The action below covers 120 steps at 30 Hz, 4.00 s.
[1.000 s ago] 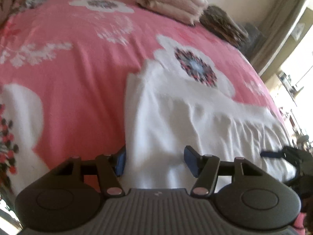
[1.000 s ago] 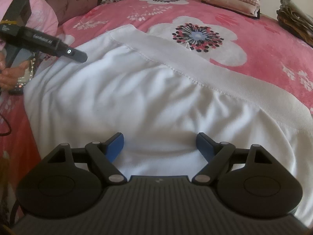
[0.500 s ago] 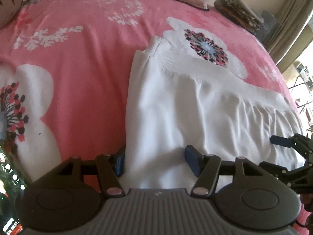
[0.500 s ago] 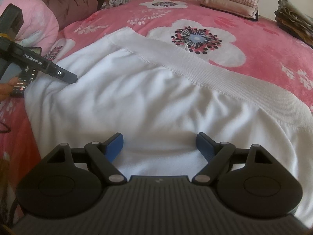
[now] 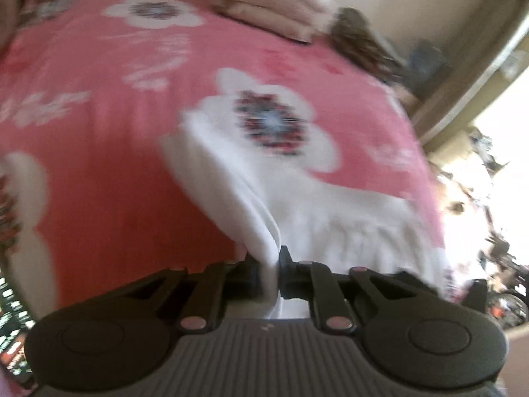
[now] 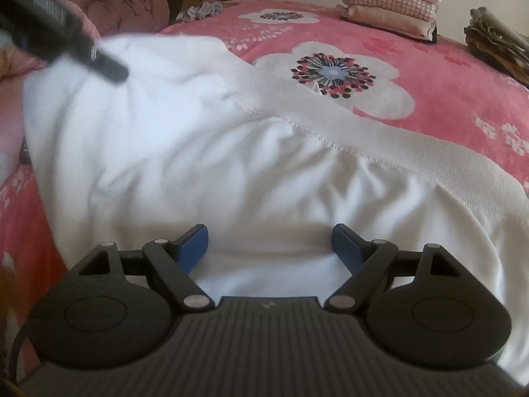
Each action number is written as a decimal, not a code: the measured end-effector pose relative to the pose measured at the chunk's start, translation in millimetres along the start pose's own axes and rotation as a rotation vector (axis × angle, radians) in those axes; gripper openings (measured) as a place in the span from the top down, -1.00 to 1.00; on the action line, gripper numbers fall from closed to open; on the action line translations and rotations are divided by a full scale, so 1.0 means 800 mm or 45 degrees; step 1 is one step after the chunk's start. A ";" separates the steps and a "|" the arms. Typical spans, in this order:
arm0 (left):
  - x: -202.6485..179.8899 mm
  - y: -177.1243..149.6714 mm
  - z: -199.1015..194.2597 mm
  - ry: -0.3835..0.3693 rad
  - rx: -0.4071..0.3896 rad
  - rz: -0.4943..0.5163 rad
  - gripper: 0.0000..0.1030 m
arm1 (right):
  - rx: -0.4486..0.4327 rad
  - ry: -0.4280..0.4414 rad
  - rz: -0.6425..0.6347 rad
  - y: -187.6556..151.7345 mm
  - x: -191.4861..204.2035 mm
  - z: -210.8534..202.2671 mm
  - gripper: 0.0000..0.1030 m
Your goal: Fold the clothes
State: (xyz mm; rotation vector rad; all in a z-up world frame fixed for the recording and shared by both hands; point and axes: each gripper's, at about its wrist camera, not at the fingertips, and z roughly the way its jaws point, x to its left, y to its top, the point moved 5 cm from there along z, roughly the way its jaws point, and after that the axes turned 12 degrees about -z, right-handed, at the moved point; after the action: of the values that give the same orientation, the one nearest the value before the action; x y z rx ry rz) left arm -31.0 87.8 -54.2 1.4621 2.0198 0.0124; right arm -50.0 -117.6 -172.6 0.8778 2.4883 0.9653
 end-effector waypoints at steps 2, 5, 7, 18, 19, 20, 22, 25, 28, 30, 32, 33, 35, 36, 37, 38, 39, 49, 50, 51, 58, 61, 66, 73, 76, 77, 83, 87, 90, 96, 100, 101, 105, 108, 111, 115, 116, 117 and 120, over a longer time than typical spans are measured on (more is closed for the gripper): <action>-0.036 0.004 0.003 -0.050 0.036 0.051 0.77 | -0.010 -0.005 0.003 -0.002 0.000 -0.002 -0.60; -0.090 -0.006 0.029 -0.096 0.129 0.152 0.77 | -0.028 -0.026 0.003 -0.005 -0.003 -0.007 -0.60; -0.127 -0.015 0.049 -0.122 0.195 0.221 0.77 | -0.046 -0.055 0.013 -0.009 -0.007 -0.015 -0.60; -0.250 -0.088 0.207 -0.208 0.683 0.408 0.35 | -0.030 -0.224 0.075 -0.077 -0.043 -0.104 -0.59; -0.246 -0.092 0.222 -0.211 0.739 0.344 0.29 | -0.016 -0.229 0.083 -0.085 -0.044 -0.106 -0.59; -0.242 -0.093 0.232 -0.239 0.797 0.256 0.09 | -0.005 -0.233 0.091 -0.093 -0.044 -0.109 -0.59; -0.236 -0.087 0.241 -0.339 0.900 0.046 -0.27 | -0.017 -0.233 0.120 -0.101 -0.044 -0.117 -0.59; -0.232 -0.074 0.238 -0.446 0.943 -0.131 -0.30 | -0.018 -0.241 0.150 -0.106 -0.045 -0.126 -0.59; -0.239 -0.059 0.221 -0.515 0.905 -0.143 -0.32 | -0.009 -0.243 0.183 -0.111 -0.047 -0.136 -0.59; -0.240 -0.050 0.202 -0.570 0.867 -0.120 -0.36 | -0.006 -0.240 0.233 -0.122 -0.049 -0.148 -0.59; -0.232 -0.038 0.180 -0.617 0.832 -0.094 -0.40 | -0.005 -0.235 0.305 -0.134 -0.052 -0.160 -0.59; -0.225 -0.032 0.168 -0.622 0.810 -0.082 -0.42 | -0.004 -0.231 0.354 -0.140 -0.055 -0.166 -0.59; -0.204 -0.013 0.145 -0.606 0.752 -0.064 -0.42 | -0.011 -0.224 0.456 -0.152 -0.060 -0.179 -0.59; -0.190 0.000 0.130 -0.588 0.705 -0.060 -0.42 | -0.020 -0.222 0.510 -0.157 -0.062 -0.186 -0.59; -0.176 0.013 0.116 -0.569 0.658 -0.056 -0.42 | -0.041 -0.219 0.579 -0.161 -0.068 -0.195 -0.59; -0.161 0.025 0.101 -0.551 0.611 -0.051 -0.42 | -0.066 -0.215 0.643 -0.164 -0.073 -0.203 -0.59; -0.146 0.040 0.085 -0.526 0.551 -0.041 -0.42 | -0.095 -0.209 0.708 -0.167 -0.079 -0.212 -0.59; -0.051 -0.009 0.021 -0.047 0.289 0.285 -0.55 | -0.381 -0.008 1.129 -0.123 -0.092 -0.242 -0.59; -0.048 -0.033 0.030 -0.027 0.320 0.343 -0.54 | -0.377 -0.003 1.124 -0.117 -0.084 -0.240 -0.60; -0.046 -0.059 0.038 -0.012 0.360 0.410 -0.50 | -0.373 0.002 1.120 -0.112 -0.076 -0.238 -0.60; -0.072 -0.182 0.064 0.017 0.323 0.903 -0.50 | -0.227 -0.073 1.088 -0.084 -0.034 -0.197 -0.60; -0.085 -0.204 0.070 -0.020 0.294 0.957 -0.51 | -0.226 -0.080 1.171 -0.077 -0.032 -0.180 -0.60; -0.087 -0.205 0.085 -0.068 0.313 0.819 -0.50 | -0.223 -0.145 1.323 -0.074 -0.053 -0.164 -0.60; -0.086 -0.203 0.098 -0.017 0.249 0.807 -0.50 | -0.212 -0.277 1.374 -0.098 -0.076 -0.170 0.49; -0.090 -0.207 0.104 -0.022 0.231 0.863 -0.50 | -0.230 -0.306 1.402 -0.121 -0.079 -0.186 0.70; -0.090 -0.210 0.106 -0.019 0.227 0.885 -0.50 | -0.221 -0.309 1.421 -0.133 -0.080 -0.184 0.70; -0.083 -0.209 0.120 -0.017 0.252 0.892 -0.50 | -0.225 -0.192 1.487 -0.187 -0.085 -0.172 0.45; -0.078 -0.206 0.120 -0.032 0.270 0.843 -0.50 | -0.178 -0.317 1.310 -0.183 -0.101 -0.218 -0.12; -0.077 -0.207 0.118 -0.037 0.263 0.843 -0.50 | -0.142 -0.437 1.140 -0.169 -0.116 -0.246 -0.13; -0.079 -0.205 0.123 -0.036 0.257 0.862 -0.50 | -0.164 -0.436 0.620 -0.069 -0.107 -0.210 -0.13; -0.077 -0.204 0.123 -0.041 0.261 0.837 -0.50 | -0.058 -0.356 0.278 -0.020 -0.090 -0.134 -0.13; -0.076 -0.204 0.123 -0.043 0.261 0.832 -0.50 | -0.025 -0.353 0.240 -0.019 -0.092 -0.118 -0.13; -0.075 -0.205 0.122 -0.053 0.256 0.844 -0.50 | 0.010 -0.286 0.304 -0.020 -0.115 -0.085 0.45; -0.074 -0.204 0.124 -0.063 0.262 0.856 -0.50 | -0.147 -0.256 0.559 -0.014 -0.144 -0.112 0.87; -0.073 -0.202 0.126 -0.075 0.273 0.865 -0.50 | -0.255 -0.244 0.858 -0.030 -0.184 -0.135 0.87; -0.073 -0.203 0.131 -0.078 0.272 0.896 -0.50 | -0.180 -0.233 0.991 -0.054 -0.216 -0.111 0.87; -0.073 -0.203 0.132 -0.075 0.270 0.905 -0.50 | -0.148 -0.219 1.007 -0.059 -0.220 -0.099 0.86; -0.074 -0.204 0.132 -0.073 0.270 0.909 -0.50 | -0.121 -0.199 1.040 -0.066 -0.225 -0.091 0.86; -0.074 -0.204 0.132 -0.073 0.274 0.912 -0.51 | -0.145 -0.099 1.172 -0.078 -0.234 -0.089 0.75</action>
State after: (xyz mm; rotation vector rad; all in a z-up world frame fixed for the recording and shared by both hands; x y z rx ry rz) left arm -106.8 -62.0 -168.4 2.2222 1.3872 0.0530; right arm 29.6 -310.6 -149.9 2.0337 1.8883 1.2590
